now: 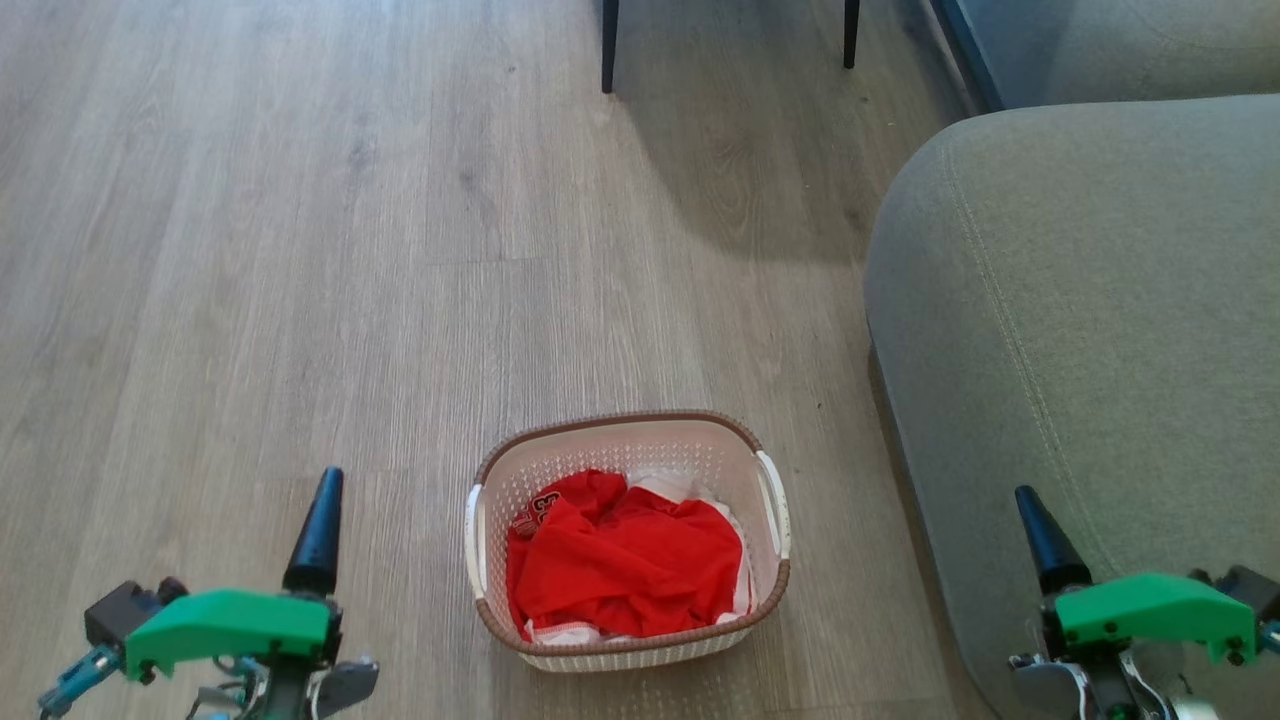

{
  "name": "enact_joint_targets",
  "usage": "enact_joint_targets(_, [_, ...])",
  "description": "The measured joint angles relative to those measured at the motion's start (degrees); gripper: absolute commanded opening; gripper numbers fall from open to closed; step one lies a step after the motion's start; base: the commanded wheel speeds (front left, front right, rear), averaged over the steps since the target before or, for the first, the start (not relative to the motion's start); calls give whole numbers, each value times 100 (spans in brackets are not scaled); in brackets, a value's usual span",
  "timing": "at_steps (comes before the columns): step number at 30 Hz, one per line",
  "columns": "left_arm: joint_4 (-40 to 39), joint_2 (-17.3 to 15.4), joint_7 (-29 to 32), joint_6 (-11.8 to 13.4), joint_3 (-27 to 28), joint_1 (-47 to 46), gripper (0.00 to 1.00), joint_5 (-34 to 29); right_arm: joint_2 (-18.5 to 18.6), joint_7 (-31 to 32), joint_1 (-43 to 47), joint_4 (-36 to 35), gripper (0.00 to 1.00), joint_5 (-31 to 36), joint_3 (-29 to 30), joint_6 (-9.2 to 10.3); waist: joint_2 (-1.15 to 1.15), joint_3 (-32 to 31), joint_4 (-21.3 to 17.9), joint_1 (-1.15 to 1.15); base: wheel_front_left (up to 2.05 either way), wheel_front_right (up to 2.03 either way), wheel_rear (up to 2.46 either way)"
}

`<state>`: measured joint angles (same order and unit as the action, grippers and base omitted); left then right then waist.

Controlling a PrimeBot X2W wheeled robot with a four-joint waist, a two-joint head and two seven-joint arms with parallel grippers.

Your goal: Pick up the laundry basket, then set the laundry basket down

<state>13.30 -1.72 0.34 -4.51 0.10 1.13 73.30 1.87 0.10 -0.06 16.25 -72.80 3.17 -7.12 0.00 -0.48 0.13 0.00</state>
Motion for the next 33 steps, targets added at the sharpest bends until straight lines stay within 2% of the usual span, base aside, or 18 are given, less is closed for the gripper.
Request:
enact_joint_targets(15, [-218, -3, -252, 100, -185, 1, 100, -1637, 2, -254, -60, -203, 100, 1330, -283, 0, 0, -12, 9, 0, 0, 0, 0])
enact_joint_targets(33, [-265, -9, -550, 158, -348, 55, 100, -3088, 5, -535, -75, -223, 100, 2586, -506, 0, 0, -45, 24, 0, 0, 0, 0])
